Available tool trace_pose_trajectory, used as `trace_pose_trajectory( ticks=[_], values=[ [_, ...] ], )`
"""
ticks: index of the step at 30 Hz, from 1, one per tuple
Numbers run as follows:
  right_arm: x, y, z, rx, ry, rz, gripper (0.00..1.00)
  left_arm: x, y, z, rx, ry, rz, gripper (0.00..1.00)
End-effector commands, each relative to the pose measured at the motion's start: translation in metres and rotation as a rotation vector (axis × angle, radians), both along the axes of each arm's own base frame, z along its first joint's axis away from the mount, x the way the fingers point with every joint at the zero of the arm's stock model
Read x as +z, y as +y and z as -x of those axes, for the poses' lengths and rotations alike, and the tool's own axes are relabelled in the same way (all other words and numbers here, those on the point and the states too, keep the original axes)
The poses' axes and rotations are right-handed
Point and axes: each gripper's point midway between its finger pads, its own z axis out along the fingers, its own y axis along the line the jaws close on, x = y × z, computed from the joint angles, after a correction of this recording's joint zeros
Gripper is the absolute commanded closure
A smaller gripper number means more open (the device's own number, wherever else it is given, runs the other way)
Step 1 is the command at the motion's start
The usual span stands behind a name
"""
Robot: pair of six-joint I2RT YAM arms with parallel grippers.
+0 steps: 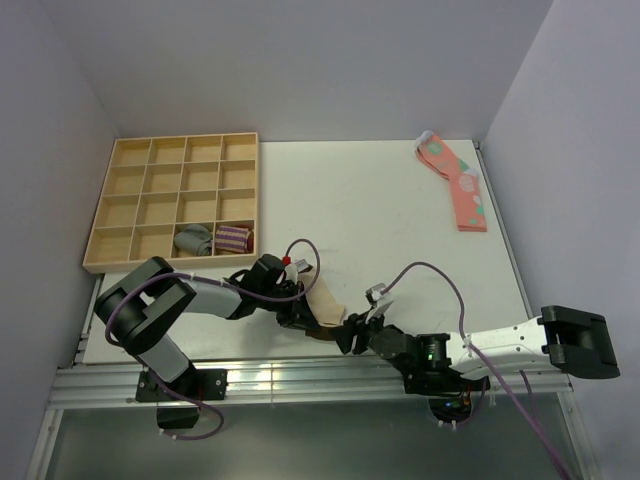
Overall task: Roll the socks
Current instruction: Roll the sock at the center of the board.
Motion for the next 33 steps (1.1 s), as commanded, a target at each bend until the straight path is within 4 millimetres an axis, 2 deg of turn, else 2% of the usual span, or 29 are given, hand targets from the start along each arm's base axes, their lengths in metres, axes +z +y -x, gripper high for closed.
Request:
trace_pose_trajectory(
  ticks=[1, 7, 15, 23, 29, 33],
  values=[
    [0.007, 0.001, -0.007, -0.007, -0.05, -0.005, 0.41, -0.014, 0.007, -0.003, 0.021, 0.001, -0.062, 1.0],
    [0.0, 0.001, -0.011, 0.021, -0.039, -0.001, 0.4, -0.013, 0.006, -0.004, 0.023, -0.002, -0.061, 1.0],
    [0.003, 0.013, -0.014, 0.08, -0.042, -0.011, 0.4, -0.013, 0.005, -0.005, 0.021, 0.0, -0.059, 1.0],
    [-0.015, 0.017, -0.007, 0.106, 0.011, 0.003, 0.42, -0.012, 0.004, -0.005, 0.018, -0.002, -0.06, 1.0],
    [-0.028, 0.009, -0.005, 0.066, 0.073, 0.021, 0.53, -0.011, 0.005, -0.005, 0.019, 0.0, -0.056, 1.0],
    [-0.038, 0.0, -0.007, -0.006, 0.134, 0.064, 0.7, -0.009, 0.003, -0.007, 0.026, -0.013, -0.037, 0.98]
  ],
)
